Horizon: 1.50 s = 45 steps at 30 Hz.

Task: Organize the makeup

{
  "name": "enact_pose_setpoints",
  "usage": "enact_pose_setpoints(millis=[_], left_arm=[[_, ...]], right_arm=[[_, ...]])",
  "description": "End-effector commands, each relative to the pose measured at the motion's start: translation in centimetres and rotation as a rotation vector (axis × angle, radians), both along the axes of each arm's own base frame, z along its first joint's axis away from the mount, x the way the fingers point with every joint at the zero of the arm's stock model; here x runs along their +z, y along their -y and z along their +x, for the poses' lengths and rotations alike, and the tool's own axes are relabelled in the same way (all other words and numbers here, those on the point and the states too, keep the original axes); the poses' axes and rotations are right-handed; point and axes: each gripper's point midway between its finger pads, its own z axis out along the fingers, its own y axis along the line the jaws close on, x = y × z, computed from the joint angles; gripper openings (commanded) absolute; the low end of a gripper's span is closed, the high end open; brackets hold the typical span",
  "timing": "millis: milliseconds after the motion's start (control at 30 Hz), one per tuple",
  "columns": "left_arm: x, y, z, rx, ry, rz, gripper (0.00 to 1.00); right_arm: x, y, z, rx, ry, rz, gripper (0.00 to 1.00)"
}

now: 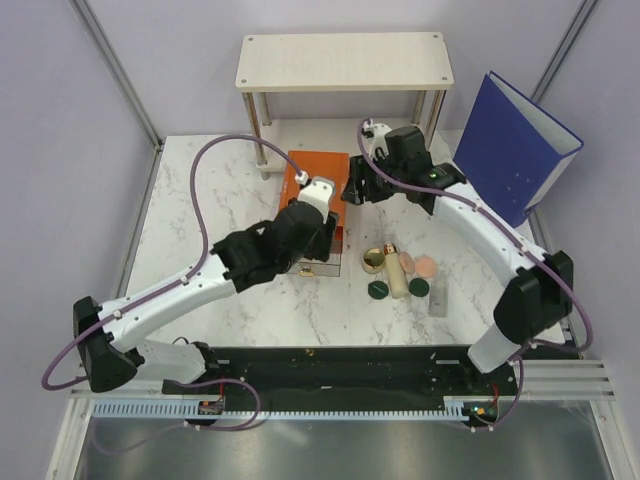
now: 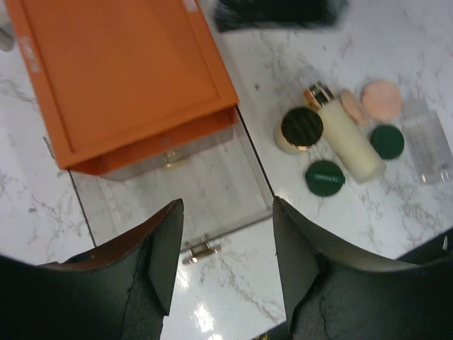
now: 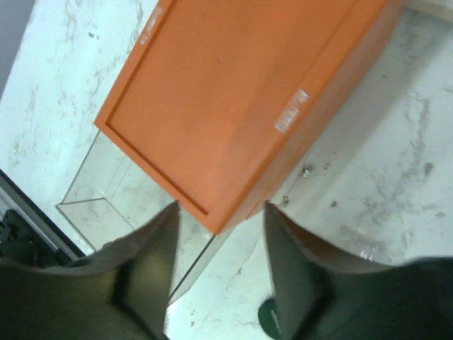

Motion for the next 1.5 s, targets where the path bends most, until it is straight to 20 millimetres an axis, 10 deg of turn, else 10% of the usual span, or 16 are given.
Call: enact_pose_setpoints(millis=[0, 367, 533, 967, 1467], left_arm=[[2.7, -2.0, 6.2, 0.113, 0.064, -0.052, 0.59], [1.6, -5.8, 15.2, 0.146, -0.098, -0.228, 0.39], [1.5, -5.2, 18.1, 0.093, -0.178, -0.312, 0.02], [-1.9, -2.2, 20.0, -0.053, -0.366, -0.346, 0.02], [-3.8, -2.8, 20.1, -0.075, -0.430, -0.336, 0.02]], right_arm=[[2.5, 3.8, -2.7, -0.081, 0.047, -0.066, 0.67], [-4.4, 7.3, -8.0, -0.128, -0.111, -0.162, 0.89], [-7.8, 8.4, -8.4, -0.182, -0.191, -0.203, 0.82], [-12.7, 8.8, -8.6, -0.247, -0.372, -0.251, 0.61], [-16.1, 11.4, -9.9, -0.311, -0.465, -0.411, 0.62]])
